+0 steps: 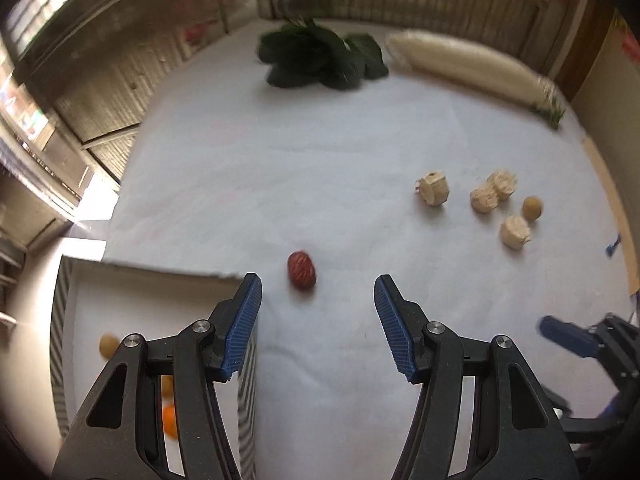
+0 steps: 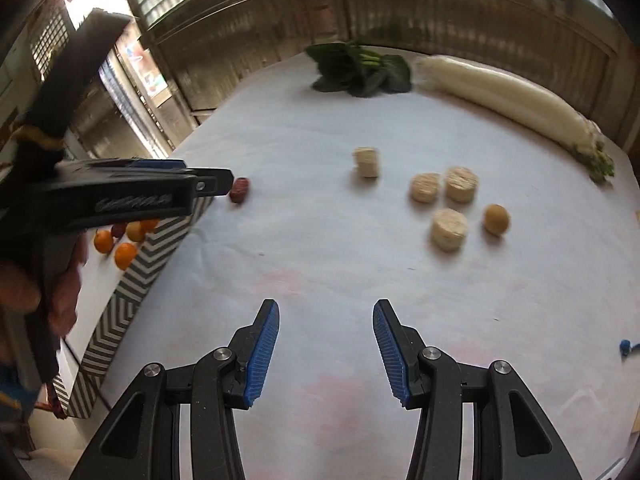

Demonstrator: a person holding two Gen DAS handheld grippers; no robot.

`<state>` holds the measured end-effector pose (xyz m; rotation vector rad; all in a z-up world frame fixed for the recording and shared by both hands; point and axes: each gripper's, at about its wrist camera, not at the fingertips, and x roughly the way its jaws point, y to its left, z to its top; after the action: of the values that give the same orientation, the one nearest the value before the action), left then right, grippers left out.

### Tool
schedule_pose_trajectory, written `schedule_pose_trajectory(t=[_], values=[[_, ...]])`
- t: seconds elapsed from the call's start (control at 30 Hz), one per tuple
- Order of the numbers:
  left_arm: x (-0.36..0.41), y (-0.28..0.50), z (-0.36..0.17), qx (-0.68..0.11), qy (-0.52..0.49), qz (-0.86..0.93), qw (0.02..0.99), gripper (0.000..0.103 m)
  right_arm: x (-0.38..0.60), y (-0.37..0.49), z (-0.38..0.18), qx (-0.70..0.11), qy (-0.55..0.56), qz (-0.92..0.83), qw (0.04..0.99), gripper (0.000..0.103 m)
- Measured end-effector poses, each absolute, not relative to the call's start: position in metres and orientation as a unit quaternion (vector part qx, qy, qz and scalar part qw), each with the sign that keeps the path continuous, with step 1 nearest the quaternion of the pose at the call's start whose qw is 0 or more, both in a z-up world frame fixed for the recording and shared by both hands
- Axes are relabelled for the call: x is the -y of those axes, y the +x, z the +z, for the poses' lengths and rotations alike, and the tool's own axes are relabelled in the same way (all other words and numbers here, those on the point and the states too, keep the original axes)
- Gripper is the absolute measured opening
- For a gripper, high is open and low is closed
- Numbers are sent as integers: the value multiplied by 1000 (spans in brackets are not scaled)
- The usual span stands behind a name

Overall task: Organize fruits
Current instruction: 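Move both open tools back toward the red date and beige pieces, then grasp the red date with the left tool while the right tool grasps a beige round piece, then carry the red date and beige piece over the tray with both tools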

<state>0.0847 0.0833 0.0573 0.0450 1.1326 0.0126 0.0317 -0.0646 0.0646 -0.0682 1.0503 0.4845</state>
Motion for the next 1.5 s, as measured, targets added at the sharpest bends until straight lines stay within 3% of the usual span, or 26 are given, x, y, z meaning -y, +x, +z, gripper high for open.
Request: schedule_pose_trajectory(t=[0.5,0.53,0.67,0.77,0.93,1.1,1.5], values=[[-73,121,13,-589,91,-1,803,59,114,70,48,-498,19,192,846,47],[-72,121,13,-588,91,-2,804,56,117,74,47,-496,23,183,849,47],[-66,115,14,-581,81,-25,809,29,124,91,43,-495,35,168,852,47],[-68,113,14,-582,56,-40,810,18,120,101,40,-494,23,169,852,47],[-80,108,16,-585,5,-60,809,18,111,115,30,-494,5,167,853,44],[-82,94,22,-585,-24,-62,808,18,104,119,30,-491,-36,175,853,28],[-71,61,36,-572,-50,-63,816,18,106,85,45,-491,-11,194,849,28]])
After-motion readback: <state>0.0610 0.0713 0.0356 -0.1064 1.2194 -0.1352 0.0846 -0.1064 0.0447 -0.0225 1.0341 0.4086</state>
